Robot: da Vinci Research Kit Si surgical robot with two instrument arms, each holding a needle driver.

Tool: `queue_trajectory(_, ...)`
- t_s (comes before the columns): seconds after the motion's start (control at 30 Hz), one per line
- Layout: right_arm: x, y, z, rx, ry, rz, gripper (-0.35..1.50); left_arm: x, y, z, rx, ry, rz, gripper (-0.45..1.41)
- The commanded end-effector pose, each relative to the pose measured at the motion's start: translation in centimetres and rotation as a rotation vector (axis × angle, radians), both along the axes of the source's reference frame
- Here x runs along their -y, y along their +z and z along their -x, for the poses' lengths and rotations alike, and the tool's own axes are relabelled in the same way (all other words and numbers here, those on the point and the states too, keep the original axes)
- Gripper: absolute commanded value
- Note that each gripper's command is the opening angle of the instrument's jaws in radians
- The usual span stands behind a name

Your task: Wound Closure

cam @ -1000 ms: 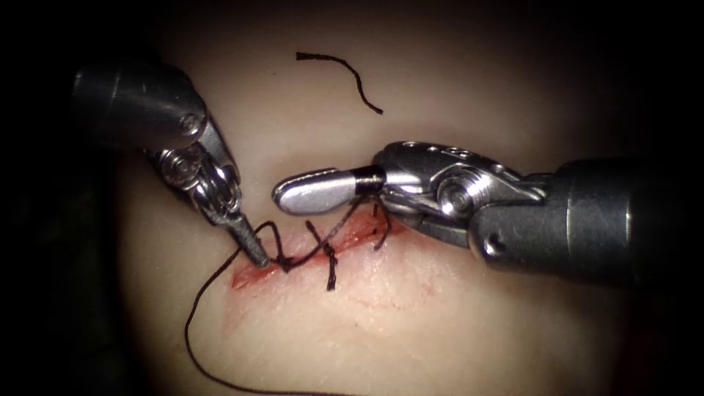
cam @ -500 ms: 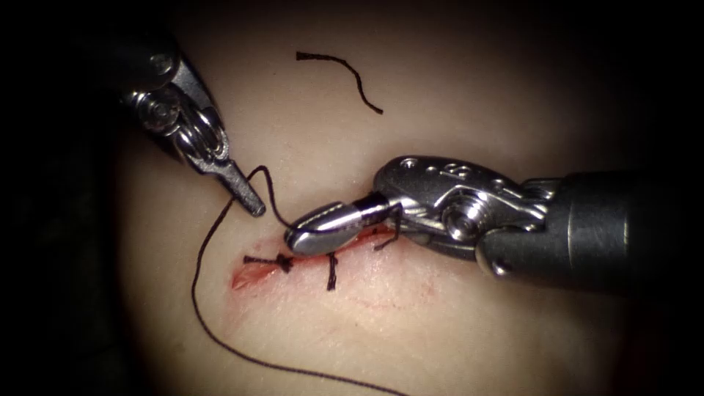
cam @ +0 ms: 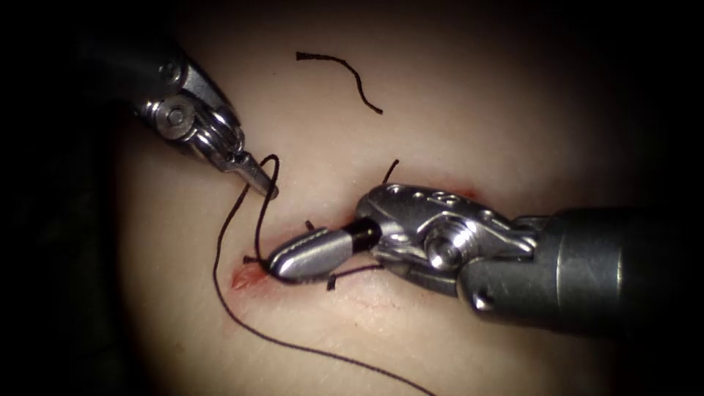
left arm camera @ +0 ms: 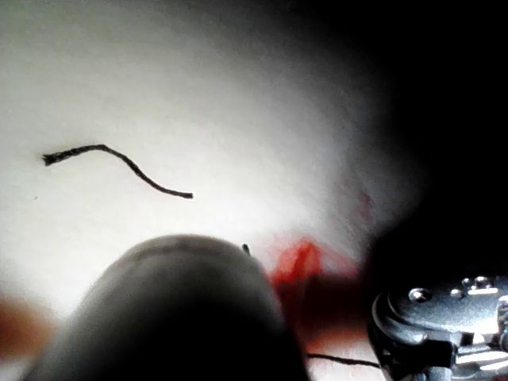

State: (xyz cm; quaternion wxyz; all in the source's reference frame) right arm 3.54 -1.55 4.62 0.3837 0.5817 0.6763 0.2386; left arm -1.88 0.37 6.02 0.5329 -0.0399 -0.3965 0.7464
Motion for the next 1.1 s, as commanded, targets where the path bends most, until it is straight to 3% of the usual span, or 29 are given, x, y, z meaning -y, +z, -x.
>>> queue_trajectory(0.03, -0.08, -0.02, -0.08, -0.001, 0.016, -0.009, -0.35, 0.02, 0.07, 0.06, -0.007, 0.002, -0.008, -0.45)
queue_trajectory(0.33, -0.12, -0.01, -0.07, 0.007, -0.003, -0.003, -0.35, 0.07, 0.14, 0.15, -0.038, -0.034, -0.024, -0.45)
queue_trajectory(0.4, -0.15, 0.01, -0.06, 0.037, 0.016, 0.034, -0.35, 0.0, 0.07, 0.11, -0.033, -0.037, -0.027, -0.45)
queue_trajectory(0.47, -0.34, 0.12, 0.03, 0.112, 0.103, 0.09, -0.35, -0.2, -0.13, 0.01, -0.018, -0.062, -0.025, -0.45)
queue_trajectory(0.57, -0.44, 0.18, 0.09, 0.165, 0.119, 0.104, -0.35, -0.3, -0.24, -0.05, -0.017, -0.076, -0.015, -0.45)
queue_trajectory(0.6, -0.52, 0.26, 0.17, 0.22, 0.139, 0.132, -0.35, -0.38, -0.33, -0.09, -0.018, -0.085, 0.0, -0.45)
queue_trajectory(0.7, -0.49, 0.39, 0.24, 0.266, 0.122, 0.184, -0.35, -0.49, -0.43, -0.13, -0.01, -0.093, 0.019, -0.45)
queue_trajectory(0.9, -0.18, 0.44, 0.11, 0.239, 0.025, 0.219, -0.35, -0.65, -0.51, -0.03, 0.003, -0.122, 0.084, -0.45)
queue_trajectory(1.07, -0.05, 0.23, -0.02, 0.129, -0.01, 0.203, -0.35, -0.7, -0.44, 0.13, -0.005, -0.149, 0.142, -0.45)
queue_trajectory(1.1, -0.07, 0.12, -0.05, 0.07, 0.003, 0.172, -0.35, -0.65, -0.39, 0.15, -0.013, -0.15, 0.14, -0.45)
